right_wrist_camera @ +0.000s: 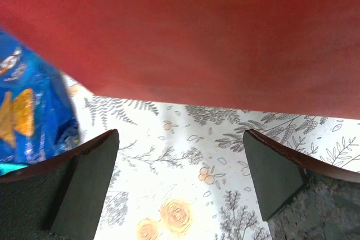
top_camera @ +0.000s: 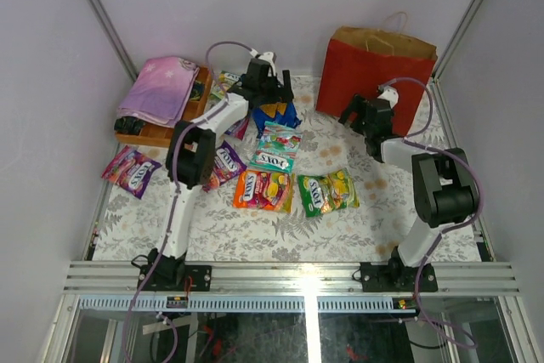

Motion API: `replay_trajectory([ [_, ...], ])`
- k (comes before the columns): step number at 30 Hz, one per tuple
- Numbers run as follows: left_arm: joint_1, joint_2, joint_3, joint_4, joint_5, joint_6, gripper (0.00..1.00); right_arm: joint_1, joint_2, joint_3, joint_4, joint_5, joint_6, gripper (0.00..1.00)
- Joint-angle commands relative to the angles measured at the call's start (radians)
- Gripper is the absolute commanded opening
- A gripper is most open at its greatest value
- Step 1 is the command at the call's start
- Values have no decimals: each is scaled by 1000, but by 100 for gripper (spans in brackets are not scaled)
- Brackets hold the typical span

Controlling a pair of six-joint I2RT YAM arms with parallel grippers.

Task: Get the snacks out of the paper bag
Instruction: Adjust the paper bag at the center of the board, then reset both arms

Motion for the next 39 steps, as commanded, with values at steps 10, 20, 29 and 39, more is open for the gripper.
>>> replay_trajectory([
  [10,26,-931,-970,346,-147,-3,100,9,-509,-343,-2,-339,107,99],
  [20,228,-1441,-1469,426,-108,-247,100,20,-971,-549,-202,-132,74,99],
  [29,238,-1421,-1439,384,-60,-265,100,21,-1028,-503,-319,-92,45,99],
  [39,238,-1379,-1392,353,-82,-249,100,21,-1024,-525,-274,-86,44,99],
])
